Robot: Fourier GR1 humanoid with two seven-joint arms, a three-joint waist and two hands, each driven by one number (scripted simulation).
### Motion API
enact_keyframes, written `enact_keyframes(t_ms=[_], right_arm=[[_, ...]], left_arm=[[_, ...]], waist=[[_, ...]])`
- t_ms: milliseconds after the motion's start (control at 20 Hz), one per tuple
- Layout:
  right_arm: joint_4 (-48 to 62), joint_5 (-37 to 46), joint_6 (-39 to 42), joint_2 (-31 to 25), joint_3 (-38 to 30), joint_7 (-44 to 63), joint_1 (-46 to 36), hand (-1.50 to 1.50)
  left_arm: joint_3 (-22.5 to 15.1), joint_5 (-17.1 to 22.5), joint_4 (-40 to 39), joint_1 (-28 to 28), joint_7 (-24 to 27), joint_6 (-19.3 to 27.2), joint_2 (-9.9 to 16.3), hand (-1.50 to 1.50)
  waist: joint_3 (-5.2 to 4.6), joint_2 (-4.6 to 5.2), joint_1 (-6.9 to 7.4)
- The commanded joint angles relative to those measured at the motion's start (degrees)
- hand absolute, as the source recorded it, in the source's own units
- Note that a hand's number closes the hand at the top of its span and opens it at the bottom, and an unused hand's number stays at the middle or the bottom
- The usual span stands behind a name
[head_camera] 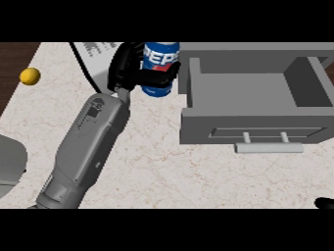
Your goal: Pick up the can, place it into the drawer and close the drawer
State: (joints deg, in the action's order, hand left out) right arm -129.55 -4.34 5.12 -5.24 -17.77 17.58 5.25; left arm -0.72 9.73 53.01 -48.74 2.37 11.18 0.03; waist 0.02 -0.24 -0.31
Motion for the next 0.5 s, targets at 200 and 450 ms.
enact_keyframes(t_ms=[200, 450], right_arm=[[2.6, 0.5, -0.8, -1.0, -0.6, 0.2, -3.0, -1.5], [1.4, -1.4, 0.2, -1.1, -1.6, -0.2, -1.9, -1.5]], left_arm=[[-3.2, -1.0, 3.9, -11.1, -12.8, 5.9, 0.6, 1.5], [-2.9, 0.9, -8.1, -20.3, -9.9, 8.0, 0.0, 1.5]], waist=[[0.0, 0.16, 0.05], [0.01, 0.52, -1.12]])
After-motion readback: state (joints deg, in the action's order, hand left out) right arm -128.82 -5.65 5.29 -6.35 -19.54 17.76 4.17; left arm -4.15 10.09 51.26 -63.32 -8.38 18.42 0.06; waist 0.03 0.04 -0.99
